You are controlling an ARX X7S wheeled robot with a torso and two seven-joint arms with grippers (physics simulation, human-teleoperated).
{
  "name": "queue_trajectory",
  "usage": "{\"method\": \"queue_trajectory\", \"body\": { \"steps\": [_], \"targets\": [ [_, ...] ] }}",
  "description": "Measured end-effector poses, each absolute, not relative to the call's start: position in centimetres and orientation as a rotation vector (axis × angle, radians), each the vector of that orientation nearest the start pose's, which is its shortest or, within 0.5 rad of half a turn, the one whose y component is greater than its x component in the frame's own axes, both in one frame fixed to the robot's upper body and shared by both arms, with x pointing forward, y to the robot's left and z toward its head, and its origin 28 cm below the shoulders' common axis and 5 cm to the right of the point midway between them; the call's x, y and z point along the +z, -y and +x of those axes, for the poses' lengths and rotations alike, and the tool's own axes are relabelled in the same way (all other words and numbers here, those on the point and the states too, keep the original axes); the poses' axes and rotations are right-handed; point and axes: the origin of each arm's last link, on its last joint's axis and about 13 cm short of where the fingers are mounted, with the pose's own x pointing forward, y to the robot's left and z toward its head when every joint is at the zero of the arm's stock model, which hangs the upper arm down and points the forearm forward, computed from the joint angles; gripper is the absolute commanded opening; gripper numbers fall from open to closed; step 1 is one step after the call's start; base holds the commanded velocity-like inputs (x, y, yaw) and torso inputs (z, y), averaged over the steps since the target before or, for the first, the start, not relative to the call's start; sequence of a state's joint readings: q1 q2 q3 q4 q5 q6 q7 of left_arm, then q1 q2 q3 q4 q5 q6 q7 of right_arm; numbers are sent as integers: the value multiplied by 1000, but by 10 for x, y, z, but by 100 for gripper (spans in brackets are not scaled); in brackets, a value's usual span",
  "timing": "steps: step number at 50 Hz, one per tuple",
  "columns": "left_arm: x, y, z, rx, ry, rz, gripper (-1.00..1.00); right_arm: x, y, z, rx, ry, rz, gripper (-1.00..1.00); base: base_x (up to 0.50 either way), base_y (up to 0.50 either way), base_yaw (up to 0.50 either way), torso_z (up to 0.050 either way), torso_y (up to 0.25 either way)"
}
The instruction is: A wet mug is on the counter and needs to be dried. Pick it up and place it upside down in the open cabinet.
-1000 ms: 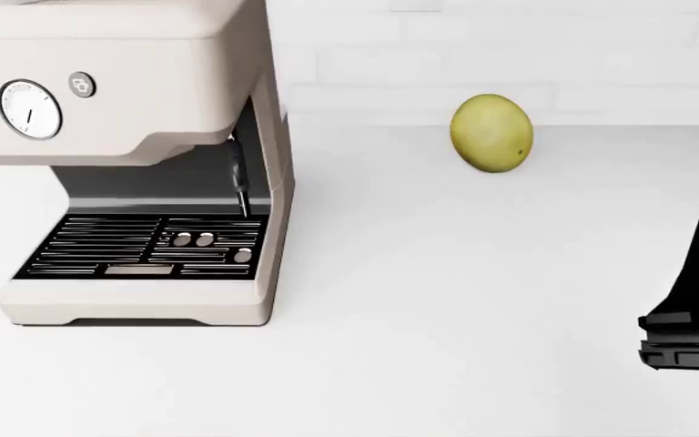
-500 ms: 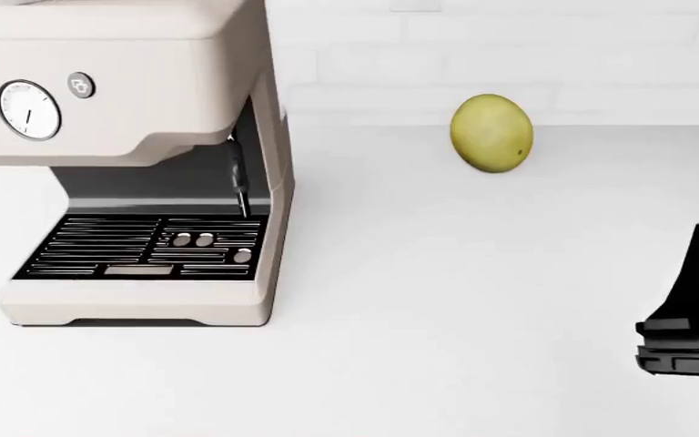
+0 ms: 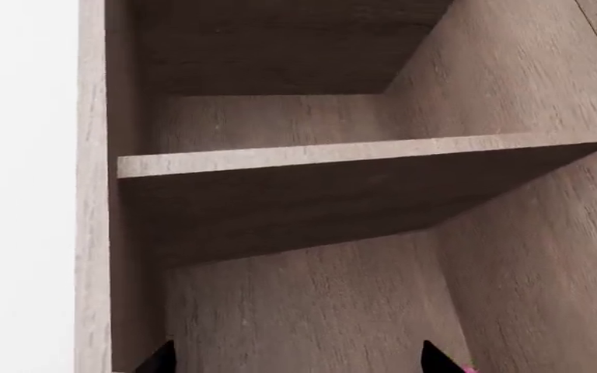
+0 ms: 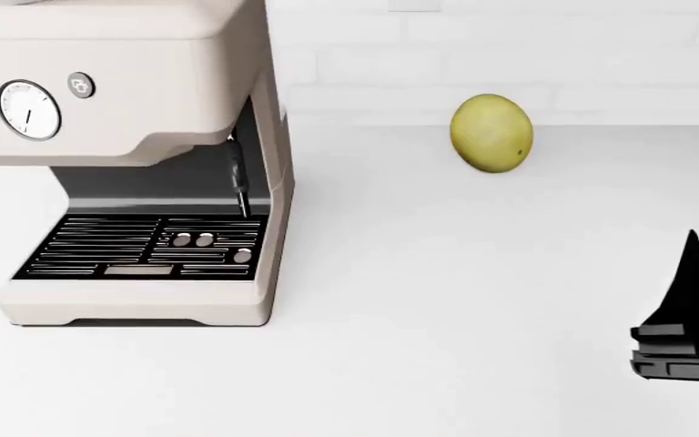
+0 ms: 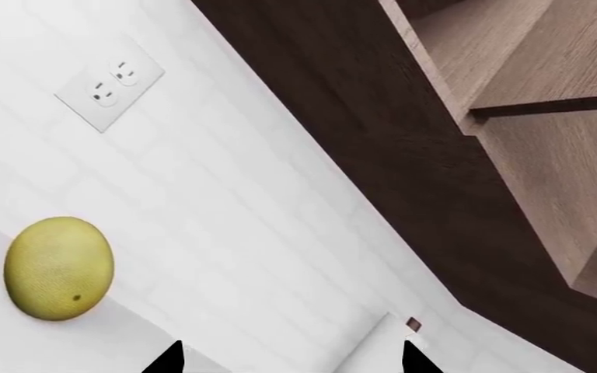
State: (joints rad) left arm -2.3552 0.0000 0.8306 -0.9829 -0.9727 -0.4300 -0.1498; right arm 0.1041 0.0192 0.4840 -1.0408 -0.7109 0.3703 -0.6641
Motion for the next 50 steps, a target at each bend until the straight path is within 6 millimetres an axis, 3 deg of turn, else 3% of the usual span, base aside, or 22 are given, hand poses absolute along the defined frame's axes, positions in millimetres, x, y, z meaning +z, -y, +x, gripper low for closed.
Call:
{"method": "queue_trajectory", "body": {
  "steps": [25, 50],
  "targets": [
    [608, -131, 244, -379, 797, 51, 100, 215, 187, 125, -327, 347, -816, 100, 0, 0, 0, 0, 0],
    [598, -127, 222, -489, 702, 40, 100, 217, 183, 130, -316, 352, -817, 100, 0, 0, 0, 0, 0]
  ]
}}
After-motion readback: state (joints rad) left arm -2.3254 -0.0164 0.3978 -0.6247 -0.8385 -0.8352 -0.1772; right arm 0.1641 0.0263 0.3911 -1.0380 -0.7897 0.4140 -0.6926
